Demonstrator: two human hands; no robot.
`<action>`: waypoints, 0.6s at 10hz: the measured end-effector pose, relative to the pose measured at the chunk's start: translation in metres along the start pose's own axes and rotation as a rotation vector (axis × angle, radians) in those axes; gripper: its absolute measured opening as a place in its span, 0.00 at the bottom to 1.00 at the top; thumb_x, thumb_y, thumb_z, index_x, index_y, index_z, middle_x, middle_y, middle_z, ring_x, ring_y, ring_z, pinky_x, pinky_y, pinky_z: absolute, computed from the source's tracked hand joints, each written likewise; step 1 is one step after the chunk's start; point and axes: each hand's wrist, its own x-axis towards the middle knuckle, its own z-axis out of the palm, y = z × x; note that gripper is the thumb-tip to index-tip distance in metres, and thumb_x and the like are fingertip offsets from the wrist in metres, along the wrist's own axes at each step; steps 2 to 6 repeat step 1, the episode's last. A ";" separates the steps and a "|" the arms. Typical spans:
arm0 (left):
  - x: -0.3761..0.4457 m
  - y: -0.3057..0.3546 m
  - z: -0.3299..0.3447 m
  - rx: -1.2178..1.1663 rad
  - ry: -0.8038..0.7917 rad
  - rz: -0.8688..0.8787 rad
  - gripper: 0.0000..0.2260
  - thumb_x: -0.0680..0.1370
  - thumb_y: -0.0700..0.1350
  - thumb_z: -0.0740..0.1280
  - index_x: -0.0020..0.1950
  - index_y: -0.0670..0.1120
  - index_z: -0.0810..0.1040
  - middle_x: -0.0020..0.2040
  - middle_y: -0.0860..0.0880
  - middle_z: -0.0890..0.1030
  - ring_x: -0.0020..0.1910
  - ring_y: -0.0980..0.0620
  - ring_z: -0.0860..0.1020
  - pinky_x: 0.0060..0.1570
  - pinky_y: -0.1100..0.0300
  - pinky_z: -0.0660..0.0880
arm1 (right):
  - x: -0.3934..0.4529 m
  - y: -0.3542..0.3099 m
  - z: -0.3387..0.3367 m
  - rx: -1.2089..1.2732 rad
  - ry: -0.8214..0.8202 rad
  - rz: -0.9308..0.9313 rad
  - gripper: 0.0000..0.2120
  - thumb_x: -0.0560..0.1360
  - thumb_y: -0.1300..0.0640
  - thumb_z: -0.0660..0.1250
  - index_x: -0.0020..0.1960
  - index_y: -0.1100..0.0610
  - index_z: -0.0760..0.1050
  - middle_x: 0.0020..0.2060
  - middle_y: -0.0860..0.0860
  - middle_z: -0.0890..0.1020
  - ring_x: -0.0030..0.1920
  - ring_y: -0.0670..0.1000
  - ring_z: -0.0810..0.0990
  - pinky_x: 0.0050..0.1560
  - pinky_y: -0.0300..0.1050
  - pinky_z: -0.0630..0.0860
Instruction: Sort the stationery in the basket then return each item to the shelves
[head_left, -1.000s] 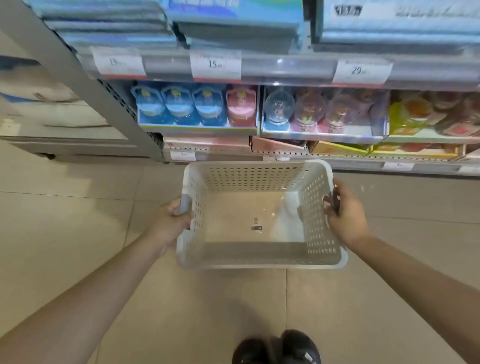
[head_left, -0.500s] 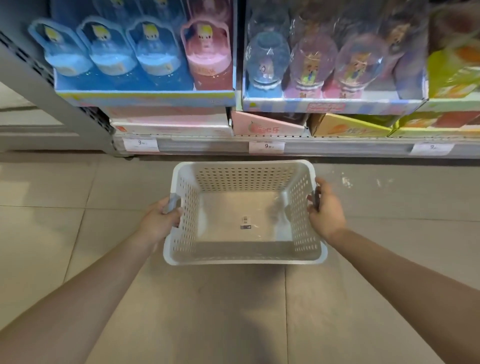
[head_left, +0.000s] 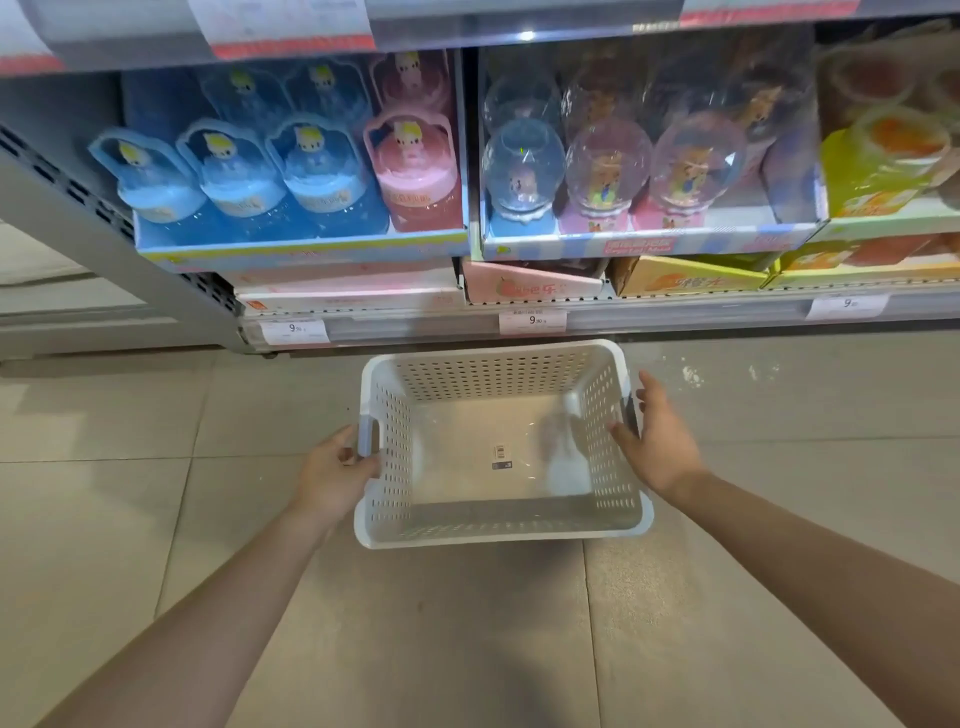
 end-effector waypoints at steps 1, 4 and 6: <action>-0.028 0.010 -0.011 0.035 0.058 0.001 0.22 0.78 0.39 0.66 0.72 0.45 0.69 0.63 0.46 0.75 0.65 0.44 0.73 0.61 0.56 0.68 | -0.021 -0.011 -0.015 -0.002 0.087 -0.007 0.28 0.79 0.58 0.61 0.75 0.58 0.54 0.71 0.56 0.66 0.69 0.55 0.68 0.65 0.48 0.68; -0.028 0.010 -0.011 0.035 0.058 0.001 0.22 0.78 0.39 0.66 0.72 0.45 0.69 0.63 0.46 0.75 0.65 0.44 0.73 0.61 0.56 0.68 | -0.021 -0.011 -0.015 -0.002 0.087 -0.007 0.28 0.79 0.58 0.61 0.75 0.58 0.54 0.71 0.56 0.66 0.69 0.55 0.68 0.65 0.48 0.68; -0.028 0.010 -0.011 0.035 0.058 0.001 0.22 0.78 0.39 0.66 0.72 0.45 0.69 0.63 0.46 0.75 0.65 0.44 0.73 0.61 0.56 0.68 | -0.021 -0.011 -0.015 -0.002 0.087 -0.007 0.28 0.79 0.58 0.61 0.75 0.58 0.54 0.71 0.56 0.66 0.69 0.55 0.68 0.65 0.48 0.68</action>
